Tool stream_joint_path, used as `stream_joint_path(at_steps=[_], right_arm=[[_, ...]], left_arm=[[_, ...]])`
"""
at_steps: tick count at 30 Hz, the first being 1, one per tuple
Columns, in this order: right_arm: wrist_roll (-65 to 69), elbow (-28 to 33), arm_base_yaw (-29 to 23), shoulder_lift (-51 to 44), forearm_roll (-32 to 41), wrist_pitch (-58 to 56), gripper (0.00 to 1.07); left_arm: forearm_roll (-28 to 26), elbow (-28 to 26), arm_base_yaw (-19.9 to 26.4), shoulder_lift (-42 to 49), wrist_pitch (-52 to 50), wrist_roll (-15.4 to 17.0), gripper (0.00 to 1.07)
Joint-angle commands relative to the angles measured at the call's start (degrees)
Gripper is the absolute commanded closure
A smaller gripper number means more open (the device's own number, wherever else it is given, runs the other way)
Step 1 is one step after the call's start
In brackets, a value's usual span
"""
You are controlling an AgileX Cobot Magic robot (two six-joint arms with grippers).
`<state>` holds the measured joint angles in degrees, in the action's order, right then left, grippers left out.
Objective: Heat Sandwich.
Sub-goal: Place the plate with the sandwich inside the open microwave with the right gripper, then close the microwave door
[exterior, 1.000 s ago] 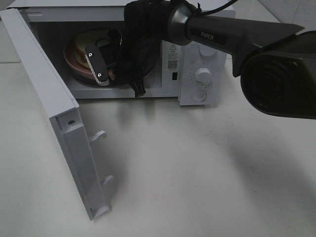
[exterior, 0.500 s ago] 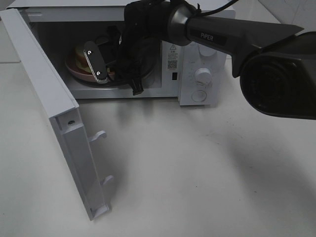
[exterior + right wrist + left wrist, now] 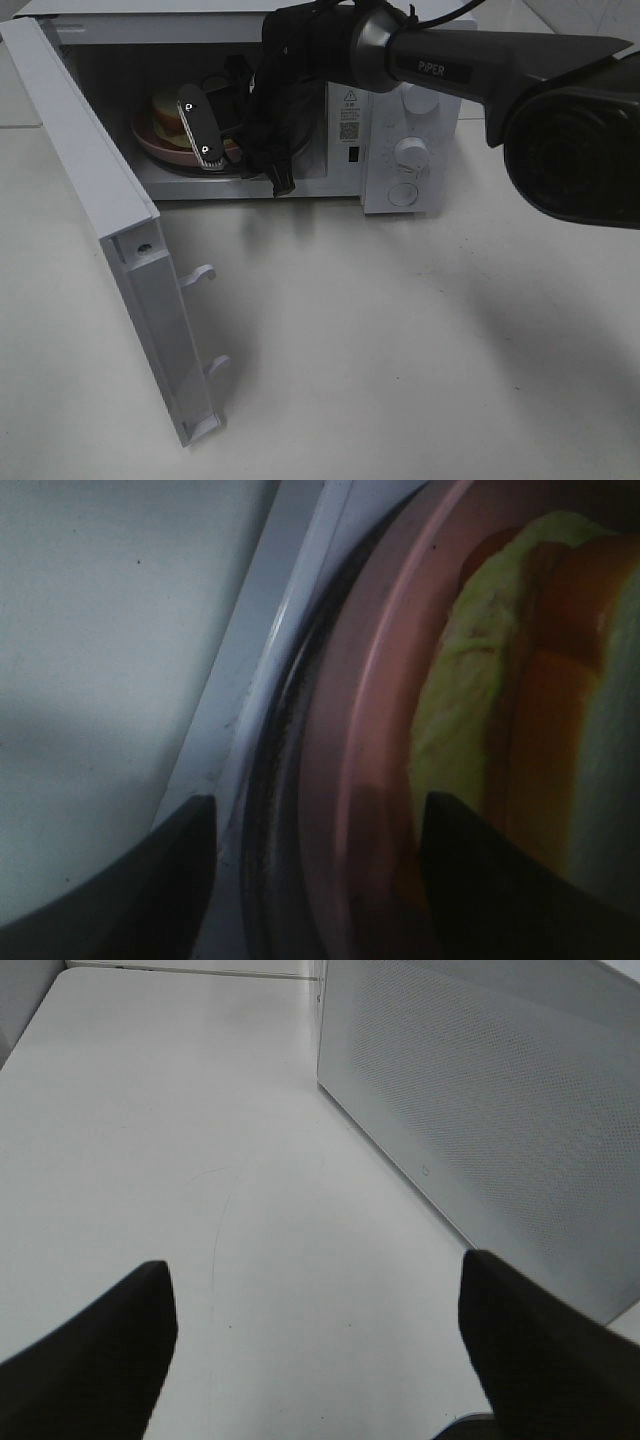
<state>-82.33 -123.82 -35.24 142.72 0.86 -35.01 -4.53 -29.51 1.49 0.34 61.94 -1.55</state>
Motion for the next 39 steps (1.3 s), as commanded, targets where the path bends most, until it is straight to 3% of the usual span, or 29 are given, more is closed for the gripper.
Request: stream_joint_path(at_steps=[1, 4, 7, 24, 39], right_arm=[[0.8, 1.5, 0.5, -1.7, 1.9, 1.4, 0.40], [0.8, 4.1, 0.5, -3.2, 2.0, 2.3, 0.30], [0.8, 5.7, 0.5, -4.1, 2.0, 3.0, 0.27], [0.6, 21.0, 0.5, -13.9, 1.8, 8.4, 0.29], [0.6, 38.6, 0.5, -25.3, 1.5, 15.4, 0.31]], left_arm=[[-0.2, 0.1, -0.2, 0.9, -0.7, 0.3, 0.33], [-0.2, 0.1, -0.2, 0.9, -0.7, 0.3, 0.33], [-0.2, 0.1, -0.2, 0.9, -0.7, 0.3, 0.33], [-0.2, 0.1, -0.2, 0.9, -0.7, 0.3, 0.33], [-0.2, 0.1, -0.2, 0.9, -0.7, 0.3, 0.33]])
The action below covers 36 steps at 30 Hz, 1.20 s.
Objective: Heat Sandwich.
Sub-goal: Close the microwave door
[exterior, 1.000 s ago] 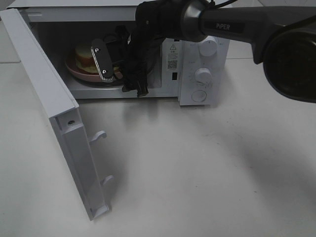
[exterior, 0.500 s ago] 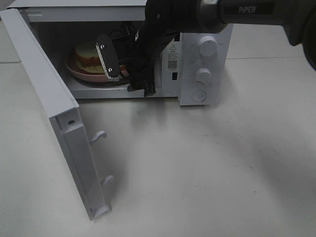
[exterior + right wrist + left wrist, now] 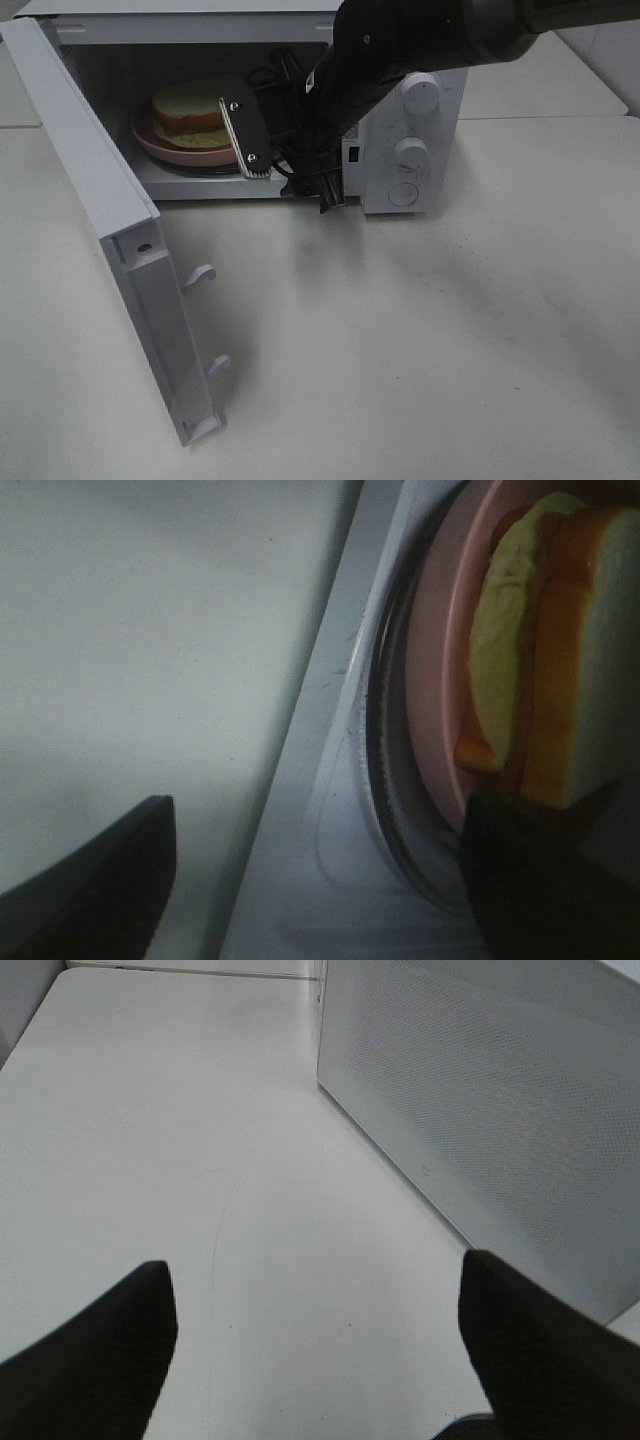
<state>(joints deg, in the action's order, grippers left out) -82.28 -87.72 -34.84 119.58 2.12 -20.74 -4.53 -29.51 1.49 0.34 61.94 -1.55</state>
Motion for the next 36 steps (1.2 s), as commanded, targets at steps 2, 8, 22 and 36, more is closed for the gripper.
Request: stream_joint_path(at_steps=[2, 8, 22, 36], right_arm=[[0.7, 5.5, 0.1, -4.2, 0.3, 1.8, 0.31], [0.8, 10.3, 0.1, -7.8, 0.3, 2.8, 0.31], [2.2, 22.3, 0.1, -17.8, 0.5, 6.4, 0.31], [6.2, 30.9, 0.0, -26.9, 0.9, 8.1, 0.31]], left_arm=[[-0.2, 0.1, -0.2, 0.9, -0.7, 0.3, 0.33], [-0.2, 0.1, -0.2, 0.9, -0.7, 0.3, 0.33], [-0.2, 0.1, -0.2, 0.9, -0.7, 0.3, 0.33], [-0.2, 0.1, -0.2, 0.9, -0.7, 0.3, 0.33]])
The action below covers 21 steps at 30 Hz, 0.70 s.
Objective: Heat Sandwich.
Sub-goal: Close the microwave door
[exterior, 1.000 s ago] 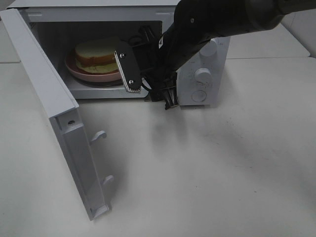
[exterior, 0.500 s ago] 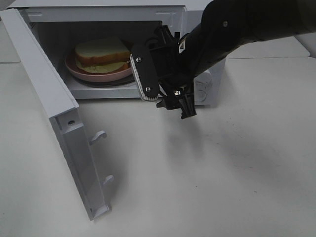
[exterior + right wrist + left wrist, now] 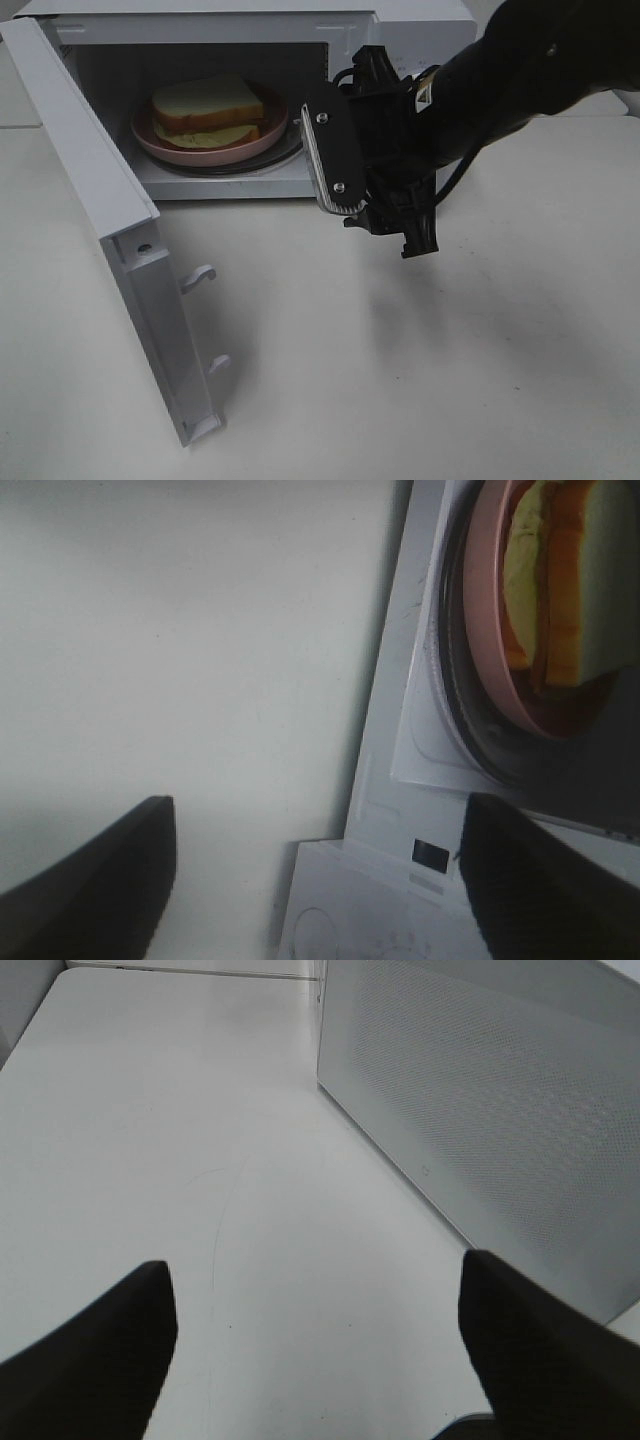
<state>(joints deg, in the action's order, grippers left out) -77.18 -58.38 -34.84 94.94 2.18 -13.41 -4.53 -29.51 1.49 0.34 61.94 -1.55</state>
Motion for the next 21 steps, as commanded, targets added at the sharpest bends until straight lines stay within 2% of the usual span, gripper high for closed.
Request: stream_joint_path(at_steps=[1, 10, 21], right_arm=[[1.7, 2.8, 0.0, -3.8, 1.0, 1.3, 0.31], [2.8, 7.5, 0.0, -9.7, 2.0, 1.9, 0.31], [15.2, 13.9, 0.0, -20.0, 2.0, 1.5, 0.31]], left_arm=[[-0.2, 0.1, -0.2, 0.9, -0.7, 0.3, 0.33], [-0.2, 0.1, -0.2, 0.9, -0.7, 0.3, 0.33], [-0.2, 0.1, -0.2, 0.9, -0.7, 0.3, 0.33]])
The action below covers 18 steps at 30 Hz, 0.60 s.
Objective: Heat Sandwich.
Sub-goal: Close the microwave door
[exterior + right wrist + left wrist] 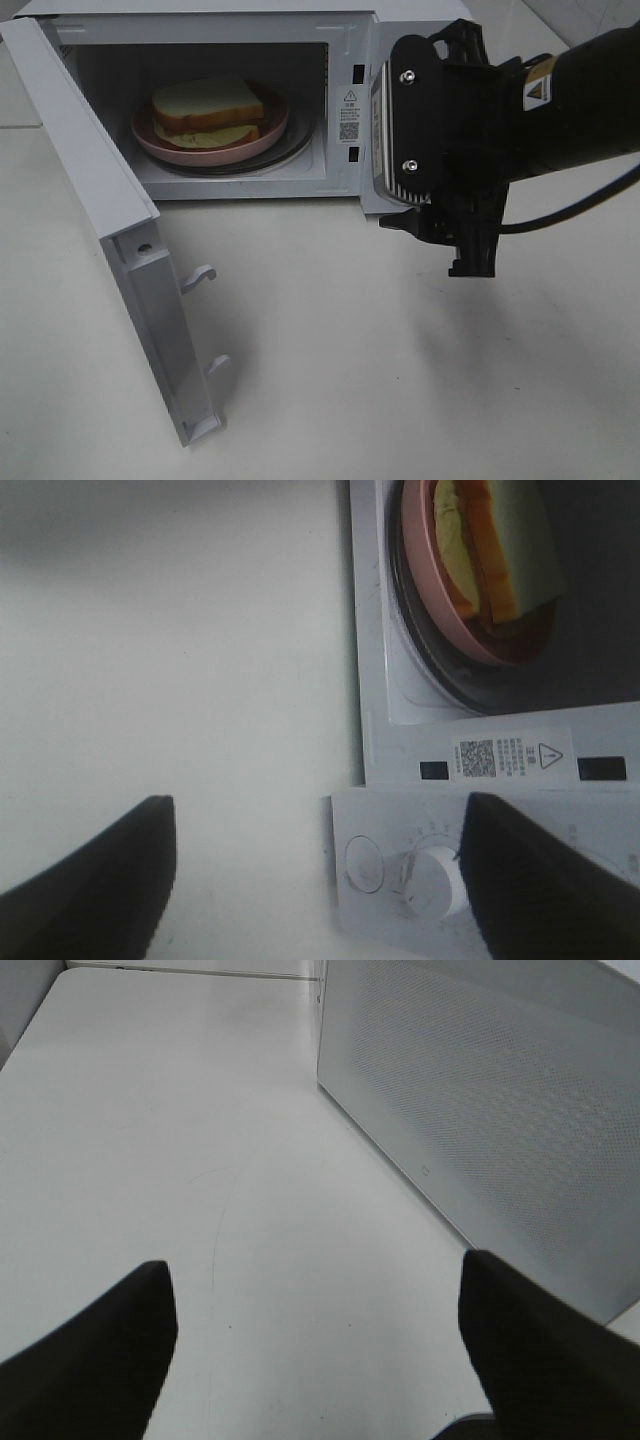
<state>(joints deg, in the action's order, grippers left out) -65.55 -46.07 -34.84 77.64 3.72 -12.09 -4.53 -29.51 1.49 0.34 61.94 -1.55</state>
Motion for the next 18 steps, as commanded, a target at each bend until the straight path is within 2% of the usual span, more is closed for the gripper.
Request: stream_joint_path(at_steps=[1, 12, 18], right_arm=[[3.6, 1.6, 0.0, -2.7, 0.5, 0.2, 0.31], [15.6, 10.0, 0.0, -15.5, 0.5, 0.0, 0.31], [24.1, 10.7, 0.0, -22.1, 0.5, -4.1, 0.31]], left_arm=[[-0.2, 0.1, -0.2, 0.9, -0.7, 0.3, 0.33], [-0.2, 0.1, -0.2, 0.9, -0.7, 0.3, 0.33], [-0.2, 0.1, -0.2, 0.9, -0.7, 0.3, 0.33]])
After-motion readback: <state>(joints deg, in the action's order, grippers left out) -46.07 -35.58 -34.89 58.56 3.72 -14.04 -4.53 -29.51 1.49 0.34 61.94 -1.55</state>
